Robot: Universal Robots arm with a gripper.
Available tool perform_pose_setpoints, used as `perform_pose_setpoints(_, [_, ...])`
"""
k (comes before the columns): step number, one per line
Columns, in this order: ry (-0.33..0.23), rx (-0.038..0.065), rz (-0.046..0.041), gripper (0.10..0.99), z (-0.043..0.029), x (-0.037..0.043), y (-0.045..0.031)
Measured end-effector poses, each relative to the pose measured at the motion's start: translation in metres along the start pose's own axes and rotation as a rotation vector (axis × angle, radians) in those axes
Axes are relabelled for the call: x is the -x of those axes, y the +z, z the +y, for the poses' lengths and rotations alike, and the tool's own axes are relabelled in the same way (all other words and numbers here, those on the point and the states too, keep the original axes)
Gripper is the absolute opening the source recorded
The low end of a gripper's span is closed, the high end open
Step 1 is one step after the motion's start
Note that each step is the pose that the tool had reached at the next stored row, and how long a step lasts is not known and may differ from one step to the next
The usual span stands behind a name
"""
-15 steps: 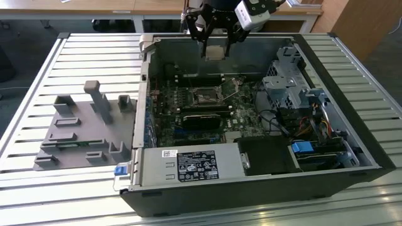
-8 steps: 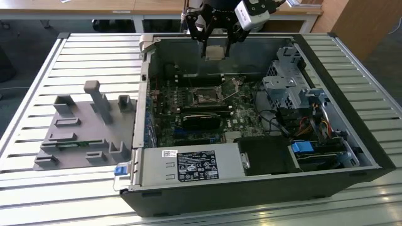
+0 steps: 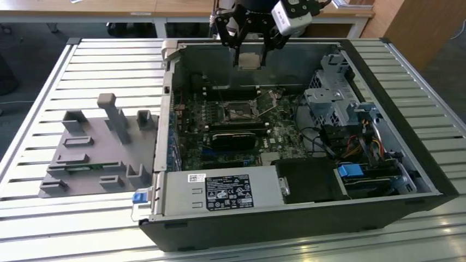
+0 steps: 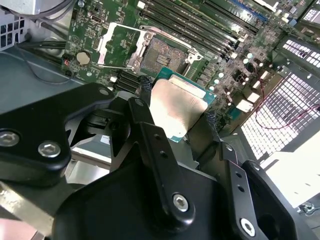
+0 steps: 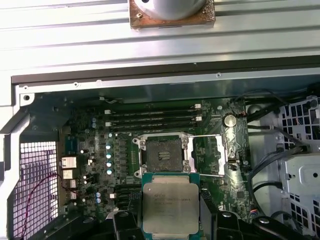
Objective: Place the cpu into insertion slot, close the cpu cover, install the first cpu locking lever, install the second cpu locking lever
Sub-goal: 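Place the cpu into insertion slot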
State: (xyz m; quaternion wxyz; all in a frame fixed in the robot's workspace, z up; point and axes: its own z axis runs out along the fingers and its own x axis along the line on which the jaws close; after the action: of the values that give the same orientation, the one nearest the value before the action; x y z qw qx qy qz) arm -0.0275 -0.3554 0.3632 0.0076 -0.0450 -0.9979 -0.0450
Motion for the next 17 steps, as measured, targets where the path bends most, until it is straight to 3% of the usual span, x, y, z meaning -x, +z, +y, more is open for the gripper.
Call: perform_pose_setpoints(17, [0.033,0.001,-0.003,0.541,0.0,0.0,0.0])
